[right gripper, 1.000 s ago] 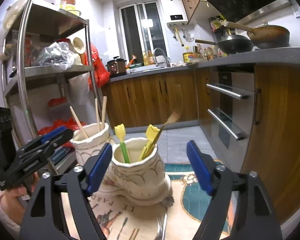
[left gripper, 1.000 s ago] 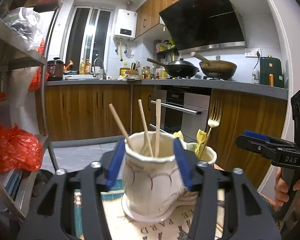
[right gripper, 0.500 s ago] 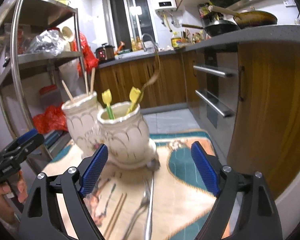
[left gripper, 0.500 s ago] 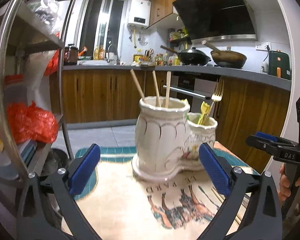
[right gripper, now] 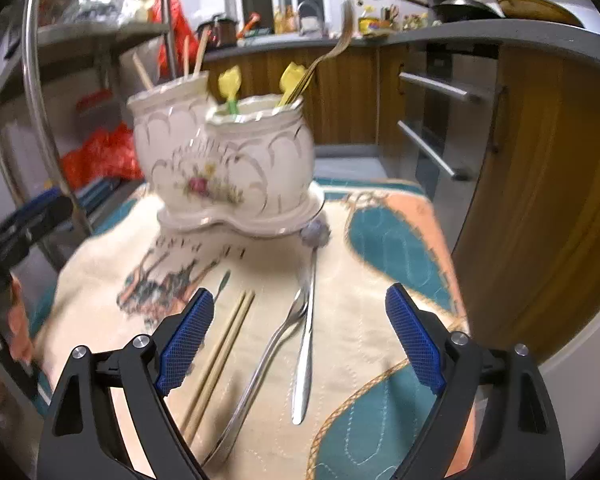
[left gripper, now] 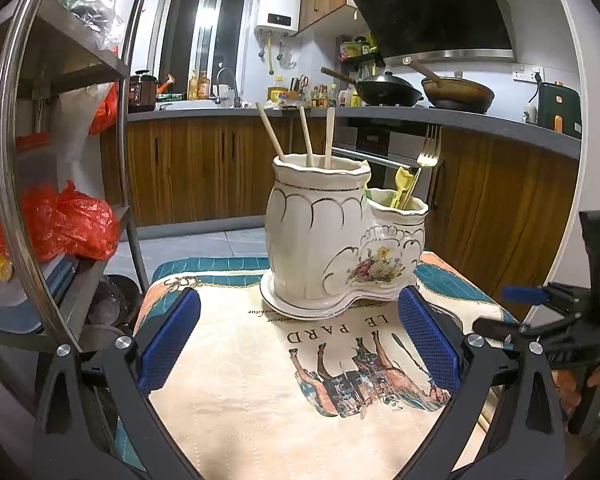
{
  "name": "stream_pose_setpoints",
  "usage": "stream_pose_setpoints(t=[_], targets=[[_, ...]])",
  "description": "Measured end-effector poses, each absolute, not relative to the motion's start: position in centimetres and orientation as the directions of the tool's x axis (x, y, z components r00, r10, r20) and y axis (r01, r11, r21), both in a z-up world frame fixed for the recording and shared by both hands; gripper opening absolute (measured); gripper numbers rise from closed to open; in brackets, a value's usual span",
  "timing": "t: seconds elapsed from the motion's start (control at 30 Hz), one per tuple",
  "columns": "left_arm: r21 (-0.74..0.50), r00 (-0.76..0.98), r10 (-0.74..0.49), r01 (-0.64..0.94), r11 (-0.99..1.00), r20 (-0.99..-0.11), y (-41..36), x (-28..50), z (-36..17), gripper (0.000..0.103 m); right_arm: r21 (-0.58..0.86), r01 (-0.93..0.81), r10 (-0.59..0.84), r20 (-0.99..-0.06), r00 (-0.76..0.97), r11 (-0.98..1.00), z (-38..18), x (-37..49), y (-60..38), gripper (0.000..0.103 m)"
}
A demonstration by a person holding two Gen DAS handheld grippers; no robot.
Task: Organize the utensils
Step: 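Move both open tools back down toward the utensils on the cloth, then grasp a silver spoon with the right tool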
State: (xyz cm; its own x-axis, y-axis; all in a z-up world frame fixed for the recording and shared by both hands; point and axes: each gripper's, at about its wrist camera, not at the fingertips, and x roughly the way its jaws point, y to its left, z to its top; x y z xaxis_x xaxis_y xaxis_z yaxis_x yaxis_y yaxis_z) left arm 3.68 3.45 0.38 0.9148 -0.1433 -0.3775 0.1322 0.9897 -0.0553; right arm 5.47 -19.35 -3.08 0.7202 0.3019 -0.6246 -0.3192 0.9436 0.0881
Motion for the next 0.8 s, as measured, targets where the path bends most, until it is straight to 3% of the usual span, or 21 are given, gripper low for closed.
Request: stream_pose_setpoints(t=[0.17, 0.4, 0.63, 0.7, 0.8], targets=[[-0.04, 0.892, -0.147, 0.143, 0.989, -0.428, 2.9, 4.7, 0.1, 0.097, 0.058, -0.34, 0.29, -0.667, 0.686, 0.939, -4.1, 6.0, -18.2, 0.077], [-0.011, 0.875, -0.145, 0.158, 0.987, -0.462, 2.2, 5.2, -0.4, 0.097, 0.09, -0.319, 0.29, -0.692, 0.661, 0.943, -4.6, 7.2, -18.2, 0.041], [0.018, 0.881, -0.137, 0.162, 0.987, -0.453, 1.6, 4.9, -0.2, 0.097, 0.087, -0.318, 0.281, -0.719, 0.636, 0.944, -5.3, 8.2, -17.4, 0.029], [0.031, 0.884, -0.131, 0.162, 0.986, -0.449, 1.4, 4.8, -0.2, 0.097, 0.099, -0.302, 0.277, -0.723, 0.633, 0.948, -5.4, 8.6, -17.6, 0.017], [0.058, 0.891, -0.116, 0.157, 0.986, -0.438, 1.0, 4.5, -0.1, 0.097, 0.144, -0.291, 0.302, -0.718, 0.628, 0.946, -5.3, 8.9, -18.1, 0.01]])
